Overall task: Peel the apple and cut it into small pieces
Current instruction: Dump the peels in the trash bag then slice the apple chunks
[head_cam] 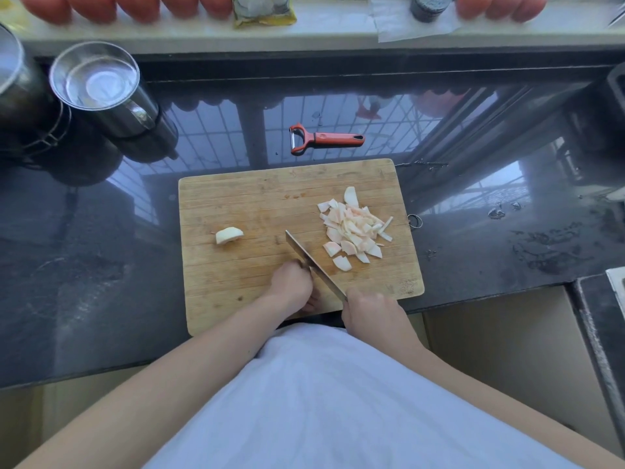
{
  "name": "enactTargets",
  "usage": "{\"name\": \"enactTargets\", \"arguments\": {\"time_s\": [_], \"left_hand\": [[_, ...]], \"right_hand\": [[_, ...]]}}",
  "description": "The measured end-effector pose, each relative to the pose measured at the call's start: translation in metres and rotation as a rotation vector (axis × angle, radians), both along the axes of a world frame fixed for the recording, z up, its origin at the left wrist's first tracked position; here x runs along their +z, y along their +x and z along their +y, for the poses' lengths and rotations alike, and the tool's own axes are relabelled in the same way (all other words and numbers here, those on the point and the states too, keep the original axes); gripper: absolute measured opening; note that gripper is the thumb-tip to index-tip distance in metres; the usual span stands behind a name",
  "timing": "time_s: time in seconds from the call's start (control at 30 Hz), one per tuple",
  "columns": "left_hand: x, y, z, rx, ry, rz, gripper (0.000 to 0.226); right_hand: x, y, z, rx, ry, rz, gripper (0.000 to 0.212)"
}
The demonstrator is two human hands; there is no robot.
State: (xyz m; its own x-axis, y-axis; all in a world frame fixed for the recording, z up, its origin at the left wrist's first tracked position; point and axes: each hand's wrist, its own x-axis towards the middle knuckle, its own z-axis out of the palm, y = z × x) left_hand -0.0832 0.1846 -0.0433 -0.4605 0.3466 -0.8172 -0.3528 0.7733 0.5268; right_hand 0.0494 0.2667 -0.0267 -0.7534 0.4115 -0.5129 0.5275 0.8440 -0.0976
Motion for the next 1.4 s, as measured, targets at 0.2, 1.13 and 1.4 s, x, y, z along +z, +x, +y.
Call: {"name": "enactTargets", "arguments": {"time_s": [0.2,1.13,1.4], "left_hand": [[0.002,0.001,0.003,-0.019,-0.027,0.038,0.028],[-0.007,0.0,0.0,0.014,0.014,-0.042,0.035],[-0.006,0.0,-0.001,-0.027,-0.035,0.027,0.035]], "right_hand": [[-0.003,-0.026,0.0,-0.013,-0.025,0.087,0.015],[-0.005,0.017,0.008,-0.032,-0.038,-0.02,0.018],[-0.018,-0.022,-0.003,0.02,0.037,0.124,0.025]]}}
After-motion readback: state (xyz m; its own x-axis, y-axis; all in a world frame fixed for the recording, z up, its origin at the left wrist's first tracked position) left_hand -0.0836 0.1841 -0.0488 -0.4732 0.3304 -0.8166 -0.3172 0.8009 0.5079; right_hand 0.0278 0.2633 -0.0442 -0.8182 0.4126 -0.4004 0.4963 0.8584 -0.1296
